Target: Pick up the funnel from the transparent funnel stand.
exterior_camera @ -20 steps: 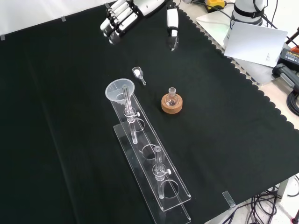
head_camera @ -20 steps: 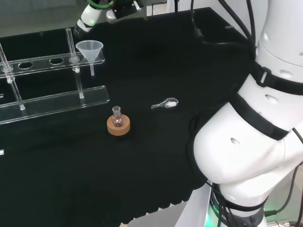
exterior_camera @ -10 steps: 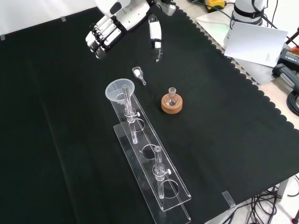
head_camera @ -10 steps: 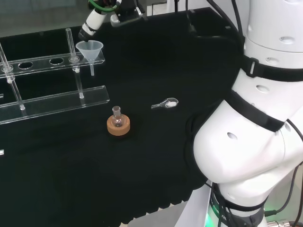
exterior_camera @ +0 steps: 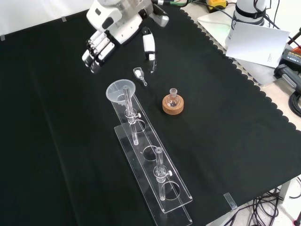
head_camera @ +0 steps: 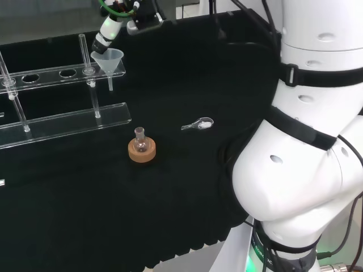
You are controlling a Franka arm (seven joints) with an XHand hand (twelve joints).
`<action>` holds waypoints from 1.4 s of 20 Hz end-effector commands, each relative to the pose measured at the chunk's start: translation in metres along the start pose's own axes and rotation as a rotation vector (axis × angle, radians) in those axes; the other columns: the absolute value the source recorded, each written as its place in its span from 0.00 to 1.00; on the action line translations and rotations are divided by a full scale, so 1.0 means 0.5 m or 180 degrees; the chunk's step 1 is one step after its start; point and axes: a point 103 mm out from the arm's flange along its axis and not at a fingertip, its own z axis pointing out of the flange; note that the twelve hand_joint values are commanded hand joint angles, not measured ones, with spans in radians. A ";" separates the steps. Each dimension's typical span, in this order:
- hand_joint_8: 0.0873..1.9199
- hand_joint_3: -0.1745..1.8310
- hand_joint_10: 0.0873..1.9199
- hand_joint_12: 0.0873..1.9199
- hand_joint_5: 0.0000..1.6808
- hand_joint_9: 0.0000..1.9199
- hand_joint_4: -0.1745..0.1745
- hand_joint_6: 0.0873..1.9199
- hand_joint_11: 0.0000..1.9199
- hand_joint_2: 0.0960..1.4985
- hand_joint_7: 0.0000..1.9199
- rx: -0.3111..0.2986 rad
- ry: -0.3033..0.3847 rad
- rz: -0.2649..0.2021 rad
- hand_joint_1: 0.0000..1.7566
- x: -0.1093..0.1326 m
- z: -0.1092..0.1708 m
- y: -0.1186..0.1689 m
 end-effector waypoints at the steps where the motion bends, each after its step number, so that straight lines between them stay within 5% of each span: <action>1: 0.00 0.09 0.00 0.50 0.00 0.00 0.56 0.00 0.00 0.34 0.00 0.0190 -0.0157 -0.0112 0.35 0.025 0.021 0.022; 13: 0.00 0.09 0.00 0.46 0.00 0.00 0.54 0.00 0.00 0.35 0.00 0.0285 -0.0395 -0.0222 0.35 0.042 0.062 0.039; 22: 0.00 0.09 0.00 0.38 0.00 0.00 0.51 0.00 0.00 0.35 0.00 0.0314 -0.0305 -0.0171 0.35 0.024 0.067 0.081; 24: 0.00 0.09 0.00 0.36 0.00 0.00 0.50 0.00 0.00 0.35 0.00 0.0426 -0.0212 -0.0169 0.35 0.017 0.067 0.090; 28: 0.00 0.09 0.00 0.35 0.00 0.00 0.48 0.00 0.00 0.36 0.00 0.0863 -0.0386 -0.0180 0.35 0.023 0.046 0.103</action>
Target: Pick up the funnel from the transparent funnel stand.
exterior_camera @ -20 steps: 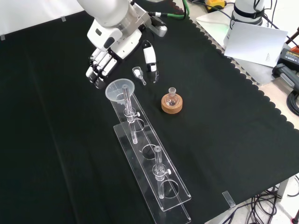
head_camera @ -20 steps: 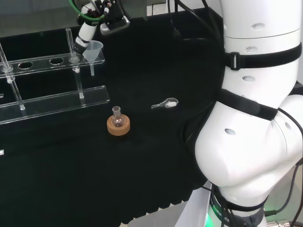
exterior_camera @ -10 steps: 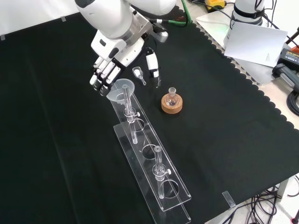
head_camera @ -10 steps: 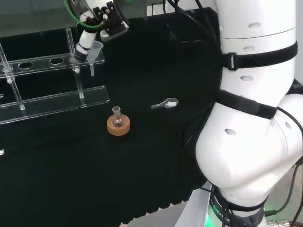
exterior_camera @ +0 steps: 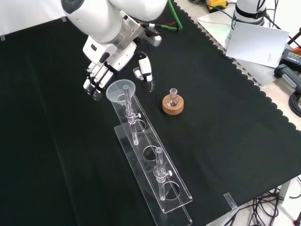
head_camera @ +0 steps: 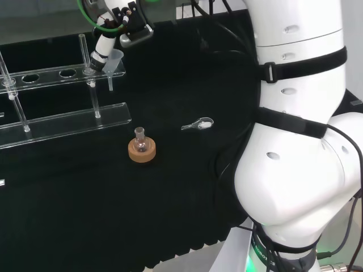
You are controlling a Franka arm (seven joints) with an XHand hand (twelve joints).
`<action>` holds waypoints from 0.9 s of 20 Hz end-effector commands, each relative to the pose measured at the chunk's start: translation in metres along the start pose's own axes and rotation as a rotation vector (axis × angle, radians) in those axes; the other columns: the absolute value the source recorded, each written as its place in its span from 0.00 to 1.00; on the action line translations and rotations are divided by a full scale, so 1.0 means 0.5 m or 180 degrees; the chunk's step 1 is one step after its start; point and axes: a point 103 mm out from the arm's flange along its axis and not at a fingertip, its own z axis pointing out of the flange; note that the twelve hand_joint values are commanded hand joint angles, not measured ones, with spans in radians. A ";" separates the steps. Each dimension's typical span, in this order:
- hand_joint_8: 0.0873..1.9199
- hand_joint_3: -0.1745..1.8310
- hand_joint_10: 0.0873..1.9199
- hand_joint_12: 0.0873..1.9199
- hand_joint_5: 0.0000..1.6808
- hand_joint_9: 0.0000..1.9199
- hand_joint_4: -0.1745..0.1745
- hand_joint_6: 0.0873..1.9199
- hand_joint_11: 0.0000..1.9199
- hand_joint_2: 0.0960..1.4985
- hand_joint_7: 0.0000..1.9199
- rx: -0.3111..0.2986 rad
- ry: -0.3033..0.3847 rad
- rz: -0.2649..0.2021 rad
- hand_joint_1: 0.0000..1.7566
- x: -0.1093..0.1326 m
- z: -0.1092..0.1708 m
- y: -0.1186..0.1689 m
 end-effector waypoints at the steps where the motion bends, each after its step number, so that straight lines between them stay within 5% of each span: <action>1: 0.00 0.09 0.00 0.35 0.00 0.00 0.47 0.00 0.00 0.36 0.00 0.0516 -0.0135 -0.0012 0.35 -0.003 -0.019 0.013; 18: 0.00 0.09 0.00 0.41 0.00 0.00 0.46 0.00 0.00 0.37 0.00 0.0588 -0.0292 -0.0100 0.34 0.029 -0.033 -0.026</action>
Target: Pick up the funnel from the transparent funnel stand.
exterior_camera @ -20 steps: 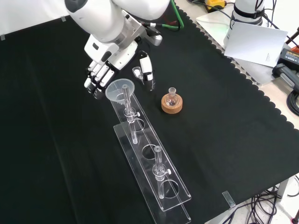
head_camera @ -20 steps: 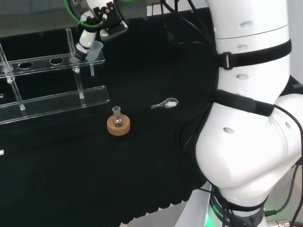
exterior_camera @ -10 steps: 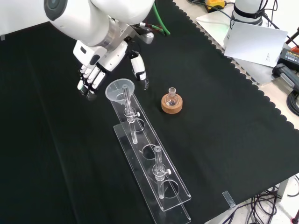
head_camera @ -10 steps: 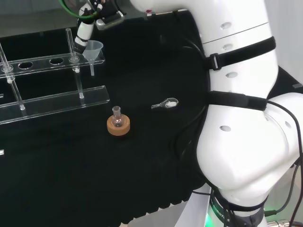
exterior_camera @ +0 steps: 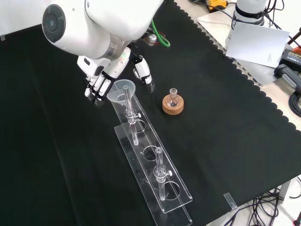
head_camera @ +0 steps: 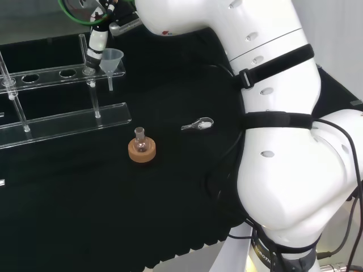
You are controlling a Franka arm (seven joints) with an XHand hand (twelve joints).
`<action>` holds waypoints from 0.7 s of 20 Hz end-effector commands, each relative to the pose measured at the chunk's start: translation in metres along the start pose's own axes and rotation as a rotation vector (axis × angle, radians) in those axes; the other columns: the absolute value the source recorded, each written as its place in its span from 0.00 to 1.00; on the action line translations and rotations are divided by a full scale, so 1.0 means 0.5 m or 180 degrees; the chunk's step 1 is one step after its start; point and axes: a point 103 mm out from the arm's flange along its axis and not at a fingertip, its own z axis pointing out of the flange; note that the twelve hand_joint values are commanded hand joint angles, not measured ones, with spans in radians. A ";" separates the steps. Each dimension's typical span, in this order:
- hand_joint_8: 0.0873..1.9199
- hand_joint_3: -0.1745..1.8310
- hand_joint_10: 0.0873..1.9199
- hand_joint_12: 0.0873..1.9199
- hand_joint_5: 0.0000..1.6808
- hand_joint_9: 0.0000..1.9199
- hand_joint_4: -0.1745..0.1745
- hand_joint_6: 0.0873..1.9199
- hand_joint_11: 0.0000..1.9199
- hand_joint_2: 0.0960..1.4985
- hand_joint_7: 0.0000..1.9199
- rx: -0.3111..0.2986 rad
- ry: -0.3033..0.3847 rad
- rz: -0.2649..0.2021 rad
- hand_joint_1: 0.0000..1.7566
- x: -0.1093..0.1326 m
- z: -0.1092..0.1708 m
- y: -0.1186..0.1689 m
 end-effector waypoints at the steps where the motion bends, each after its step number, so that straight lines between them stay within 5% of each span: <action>1: 0.00 0.09 0.00 0.41 0.00 0.00 0.46 0.00 0.00 0.37 0.00 -0.0028 -0.0036 -0.0061 0.34 0.007 0.021 -0.033; 14: 0.00 0.09 0.00 0.47 0.00 0.00 0.45 0.00 0.00 0.37 0.00 -0.0157 0.0019 -0.0021 0.35 0.005 0.033 -0.010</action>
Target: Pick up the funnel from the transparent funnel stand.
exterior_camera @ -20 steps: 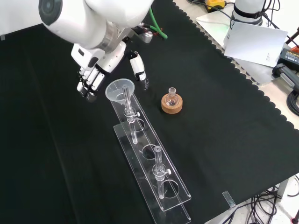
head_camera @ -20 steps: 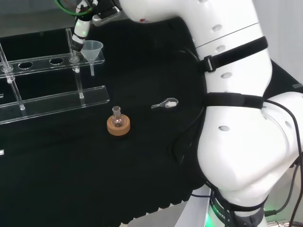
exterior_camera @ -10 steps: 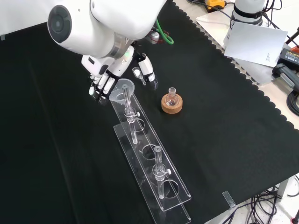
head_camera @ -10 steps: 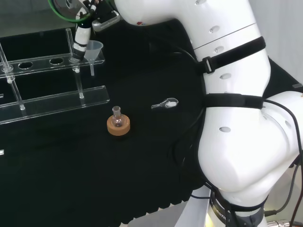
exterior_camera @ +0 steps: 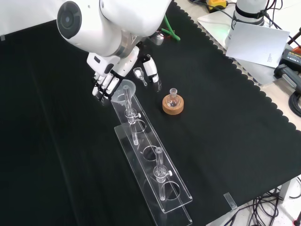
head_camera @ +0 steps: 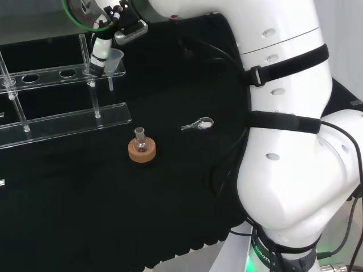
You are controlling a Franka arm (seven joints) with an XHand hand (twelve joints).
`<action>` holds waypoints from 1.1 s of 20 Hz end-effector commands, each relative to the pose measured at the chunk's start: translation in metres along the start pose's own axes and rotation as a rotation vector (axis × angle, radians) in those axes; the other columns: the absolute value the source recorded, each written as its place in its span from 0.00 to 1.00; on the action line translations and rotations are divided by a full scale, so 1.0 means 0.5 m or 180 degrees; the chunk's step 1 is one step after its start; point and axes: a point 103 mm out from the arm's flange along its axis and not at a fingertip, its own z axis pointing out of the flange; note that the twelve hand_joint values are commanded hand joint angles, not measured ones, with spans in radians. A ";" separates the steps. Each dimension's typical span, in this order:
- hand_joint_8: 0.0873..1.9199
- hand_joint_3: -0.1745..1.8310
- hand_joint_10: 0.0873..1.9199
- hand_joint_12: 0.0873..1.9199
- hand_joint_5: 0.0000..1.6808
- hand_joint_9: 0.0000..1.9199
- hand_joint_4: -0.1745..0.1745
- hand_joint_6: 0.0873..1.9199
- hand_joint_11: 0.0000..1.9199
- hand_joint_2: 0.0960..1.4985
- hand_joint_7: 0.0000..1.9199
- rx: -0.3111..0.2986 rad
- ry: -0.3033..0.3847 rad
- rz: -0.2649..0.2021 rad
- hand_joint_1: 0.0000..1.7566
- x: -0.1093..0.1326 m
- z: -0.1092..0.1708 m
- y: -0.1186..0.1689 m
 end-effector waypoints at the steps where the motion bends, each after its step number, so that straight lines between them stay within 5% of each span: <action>1: 0.00 0.09 0.00 0.47 0.00 0.00 0.45 0.00 0.00 0.37 0.00 -0.0036 0.0006 0.0027 0.35 -0.003 -0.009 0.010; 7: 0.00 0.09 0.00 0.47 0.00 0.00 0.45 0.00 0.00 0.38 0.00 -0.0047 -0.0013 0.0060 0.35 -0.013 0.006 0.029; 10: 0.00 0.09 0.00 0.60 0.00 0.04 0.44 0.00 0.00 0.38 0.03 -0.0132 0.0027 0.0036 0.35 -0.013 0.008 0.037; 15: 0.14 0.09 0.28 0.74 0.00 0.00 0.43 0.00 0.00 0.38 0.02 -0.0144 0.0006 0.0028 0.36 -0.005 0.003 0.048; 22: 0.23 0.09 0.35 0.76 0.00 0.00 0.43 0.00 0.00 0.39 0.00 -0.0087 -0.0020 0.0060 0.37 -0.003 0.000 0.067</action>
